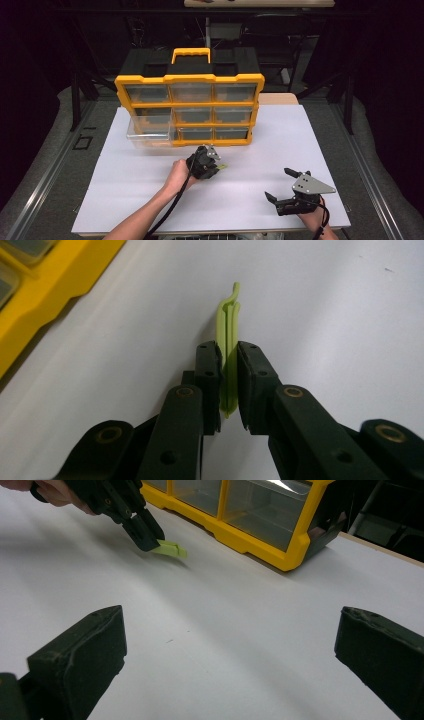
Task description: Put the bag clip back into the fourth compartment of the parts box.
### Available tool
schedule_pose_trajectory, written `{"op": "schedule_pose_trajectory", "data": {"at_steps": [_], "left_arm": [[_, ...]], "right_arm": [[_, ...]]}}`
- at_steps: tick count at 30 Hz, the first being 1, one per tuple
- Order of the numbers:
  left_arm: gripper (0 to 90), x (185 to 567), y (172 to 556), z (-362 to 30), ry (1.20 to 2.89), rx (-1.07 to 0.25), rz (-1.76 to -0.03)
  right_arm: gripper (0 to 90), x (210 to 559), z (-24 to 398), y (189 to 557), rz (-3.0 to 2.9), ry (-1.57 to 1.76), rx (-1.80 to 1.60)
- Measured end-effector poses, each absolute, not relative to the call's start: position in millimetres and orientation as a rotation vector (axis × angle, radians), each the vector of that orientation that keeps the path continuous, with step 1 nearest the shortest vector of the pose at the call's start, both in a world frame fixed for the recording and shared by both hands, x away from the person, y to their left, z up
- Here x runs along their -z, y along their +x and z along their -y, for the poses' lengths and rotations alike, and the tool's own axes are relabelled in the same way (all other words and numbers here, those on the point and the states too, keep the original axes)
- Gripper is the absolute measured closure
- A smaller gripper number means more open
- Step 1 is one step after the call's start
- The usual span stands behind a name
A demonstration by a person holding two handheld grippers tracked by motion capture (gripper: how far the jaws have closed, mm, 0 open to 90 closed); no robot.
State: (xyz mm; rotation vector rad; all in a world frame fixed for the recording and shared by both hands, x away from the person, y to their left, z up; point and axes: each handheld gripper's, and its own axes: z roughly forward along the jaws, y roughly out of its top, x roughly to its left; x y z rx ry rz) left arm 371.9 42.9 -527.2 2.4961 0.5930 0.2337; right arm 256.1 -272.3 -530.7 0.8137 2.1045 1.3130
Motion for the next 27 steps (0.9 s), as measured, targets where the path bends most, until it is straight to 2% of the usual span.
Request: {"op": "schedule_pose_trajectory", "data": {"at_steps": [27], "left_arm": [[80.8,520.3,355.2,-82.3,2.42,-0.292,-0.659]], "right_arm": [[0.0,532.1,271.3,257.8,-2.118,0.829,-1.298]]}}
